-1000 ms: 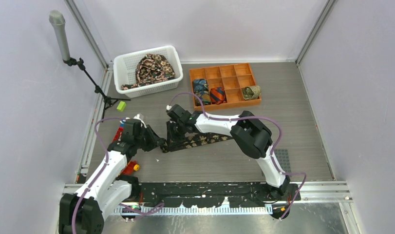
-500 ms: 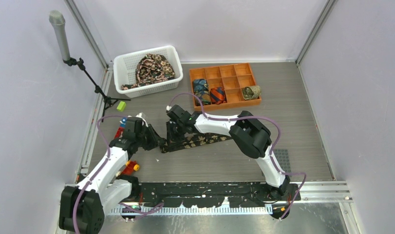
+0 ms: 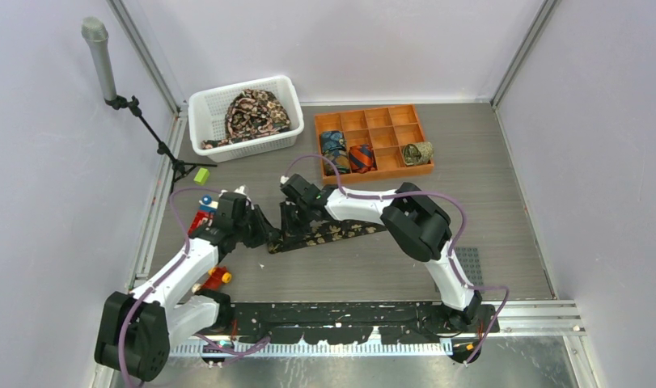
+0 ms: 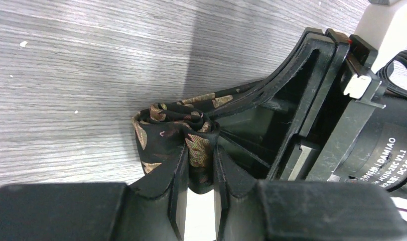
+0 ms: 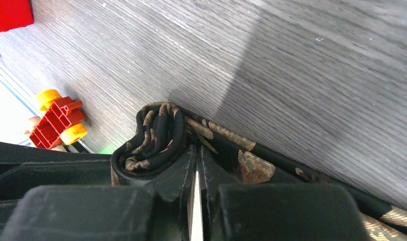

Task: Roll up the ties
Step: Roll the tie at the center of the board.

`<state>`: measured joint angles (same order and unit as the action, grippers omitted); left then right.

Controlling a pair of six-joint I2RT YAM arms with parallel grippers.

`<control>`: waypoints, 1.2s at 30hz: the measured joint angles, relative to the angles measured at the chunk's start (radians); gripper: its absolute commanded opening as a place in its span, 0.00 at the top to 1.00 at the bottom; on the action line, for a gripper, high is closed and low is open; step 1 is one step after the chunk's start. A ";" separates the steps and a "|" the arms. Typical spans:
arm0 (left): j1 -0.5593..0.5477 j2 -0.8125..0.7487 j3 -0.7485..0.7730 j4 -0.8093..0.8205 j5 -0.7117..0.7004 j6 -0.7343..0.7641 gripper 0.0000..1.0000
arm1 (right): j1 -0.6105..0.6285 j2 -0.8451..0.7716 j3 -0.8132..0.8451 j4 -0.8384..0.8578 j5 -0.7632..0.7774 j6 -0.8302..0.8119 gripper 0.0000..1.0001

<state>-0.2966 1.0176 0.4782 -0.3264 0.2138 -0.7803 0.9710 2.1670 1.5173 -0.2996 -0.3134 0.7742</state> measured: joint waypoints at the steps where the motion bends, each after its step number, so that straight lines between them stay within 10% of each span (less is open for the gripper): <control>1: -0.005 0.005 0.002 0.002 -0.005 -0.002 1.00 | -0.001 0.000 -0.001 0.000 0.000 0.000 0.87; 28: -0.082 0.132 0.015 0.116 -0.031 -0.035 0.98 | -0.079 -0.156 -0.122 -0.061 0.095 -0.065 0.87; 36: -0.093 0.147 0.018 0.134 -0.032 -0.052 0.72 | -0.089 -0.155 -0.150 -0.060 0.113 -0.069 0.87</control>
<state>-0.3893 1.1648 0.4957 -0.1928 0.1822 -0.8326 0.8825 2.0117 1.3678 -0.3599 -0.2001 0.7052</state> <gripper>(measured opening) 0.218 0.126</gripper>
